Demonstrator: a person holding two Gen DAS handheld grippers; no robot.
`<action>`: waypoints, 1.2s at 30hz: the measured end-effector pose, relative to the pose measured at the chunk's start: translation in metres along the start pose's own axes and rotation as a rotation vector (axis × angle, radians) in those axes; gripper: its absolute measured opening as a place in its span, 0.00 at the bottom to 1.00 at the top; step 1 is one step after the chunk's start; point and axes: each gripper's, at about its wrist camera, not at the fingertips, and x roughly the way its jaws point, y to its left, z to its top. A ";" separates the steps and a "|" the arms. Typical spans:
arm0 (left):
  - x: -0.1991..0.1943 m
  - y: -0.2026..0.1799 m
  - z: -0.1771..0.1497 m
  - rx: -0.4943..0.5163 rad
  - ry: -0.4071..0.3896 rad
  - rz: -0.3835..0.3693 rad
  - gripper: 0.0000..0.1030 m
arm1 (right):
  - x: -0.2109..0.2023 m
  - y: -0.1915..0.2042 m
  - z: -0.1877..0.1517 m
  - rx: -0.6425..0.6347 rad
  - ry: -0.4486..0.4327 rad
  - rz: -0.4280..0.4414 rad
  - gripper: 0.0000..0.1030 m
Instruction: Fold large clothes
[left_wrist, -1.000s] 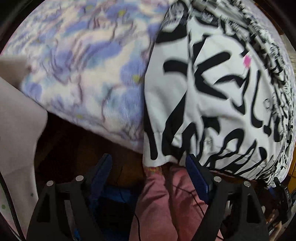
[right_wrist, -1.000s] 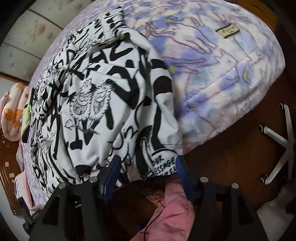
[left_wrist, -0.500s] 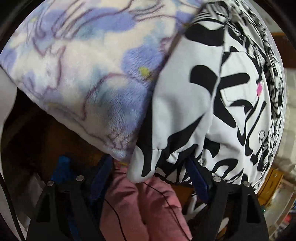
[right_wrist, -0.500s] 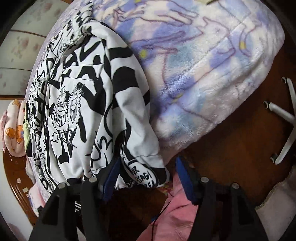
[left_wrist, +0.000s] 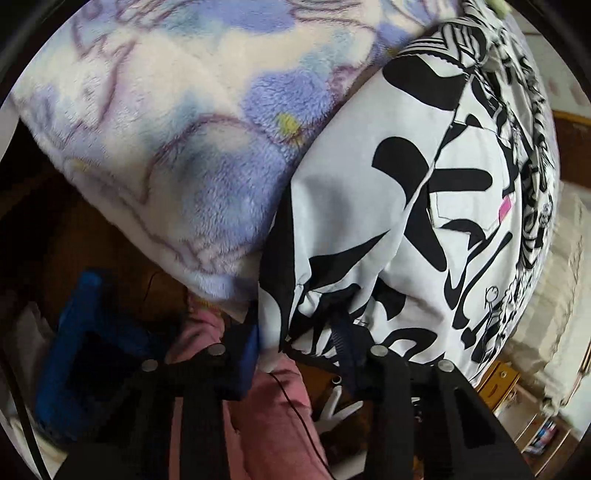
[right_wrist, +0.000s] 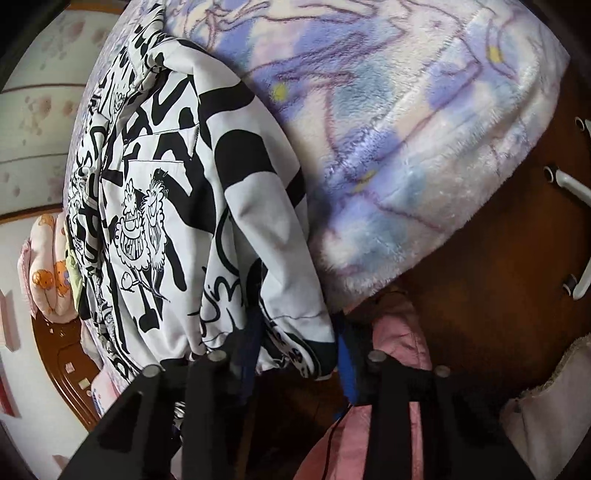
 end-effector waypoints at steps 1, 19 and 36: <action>-0.001 -0.004 -0.002 -0.004 0.003 0.014 0.28 | -0.002 0.003 -0.002 0.002 -0.001 -0.008 0.24; -0.098 -0.056 -0.039 0.018 0.035 -0.260 0.14 | -0.069 0.107 -0.032 -0.009 -0.027 0.278 0.12; -0.179 -0.206 0.025 0.132 -0.057 -0.513 0.05 | -0.144 0.243 0.055 -0.165 -0.059 0.631 0.11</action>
